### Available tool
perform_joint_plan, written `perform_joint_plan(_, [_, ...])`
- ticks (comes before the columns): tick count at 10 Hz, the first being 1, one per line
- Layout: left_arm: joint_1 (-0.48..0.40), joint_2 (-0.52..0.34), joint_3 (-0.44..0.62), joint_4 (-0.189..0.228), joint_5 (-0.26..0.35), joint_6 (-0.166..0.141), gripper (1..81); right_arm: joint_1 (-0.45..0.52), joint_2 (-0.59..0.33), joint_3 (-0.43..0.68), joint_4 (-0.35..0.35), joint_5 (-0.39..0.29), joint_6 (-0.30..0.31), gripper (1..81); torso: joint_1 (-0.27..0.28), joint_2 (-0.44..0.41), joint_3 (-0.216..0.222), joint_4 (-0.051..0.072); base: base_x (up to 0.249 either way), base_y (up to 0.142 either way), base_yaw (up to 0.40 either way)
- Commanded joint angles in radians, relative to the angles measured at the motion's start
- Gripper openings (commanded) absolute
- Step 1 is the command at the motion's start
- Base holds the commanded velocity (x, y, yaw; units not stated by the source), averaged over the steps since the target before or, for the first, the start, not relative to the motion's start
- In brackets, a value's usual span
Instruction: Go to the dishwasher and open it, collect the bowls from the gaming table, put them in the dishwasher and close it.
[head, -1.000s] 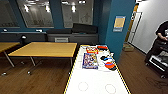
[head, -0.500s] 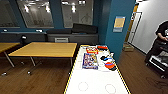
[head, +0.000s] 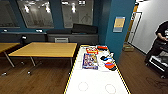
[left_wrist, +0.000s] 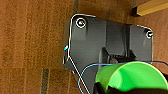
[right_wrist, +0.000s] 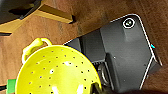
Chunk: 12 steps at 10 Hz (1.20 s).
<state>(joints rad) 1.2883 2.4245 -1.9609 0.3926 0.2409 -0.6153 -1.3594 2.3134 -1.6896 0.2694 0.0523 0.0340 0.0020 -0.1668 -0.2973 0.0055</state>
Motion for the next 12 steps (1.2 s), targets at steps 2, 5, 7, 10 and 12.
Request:
perform_joint_plan(2, [0.015,0.121,-0.254,-0.416,0.0,0.405,1.0,0.048,-0.009,-0.021,-0.012,-0.066,0.0,1.0,0.0,0.0,0.0,0.0,0.0,0.0,0.0])
perform_joint_plan(5, [0.042,0.118,-0.259,-0.377,-0.018,0.48,1.0,0.036,0.029,-0.102,-0.015,-0.088,-0.003,1.0,0.0,0.0,0.0,0.0,0.0,0.0,0.0])
perform_joint_plan(7, [0.05,0.119,-0.268,-0.34,-0.087,0.483,1.0,0.018,0.043,-0.157,-0.015,-0.103,-0.016,1.0,0.0,0.0,0.0,0.0,0.0,0.0,0.0])
perform_joint_plan(10, [0.065,0.14,-0.334,-0.336,-0.091,0.485,1.0,-0.021,0.098,-0.31,-0.015,-0.106,-0.023,1.0,-0.001,-0.001,0.0,0.0,0.0,0.0,0.0])
perform_joint_plan(12, [0.079,0.176,-0.388,-0.336,-0.091,0.485,1.0,-0.037,0.148,-0.4,-0.025,-0.131,-0.039,1.0,-0.001,-0.001,0.001,0.0,0.0,0.0,0.0])
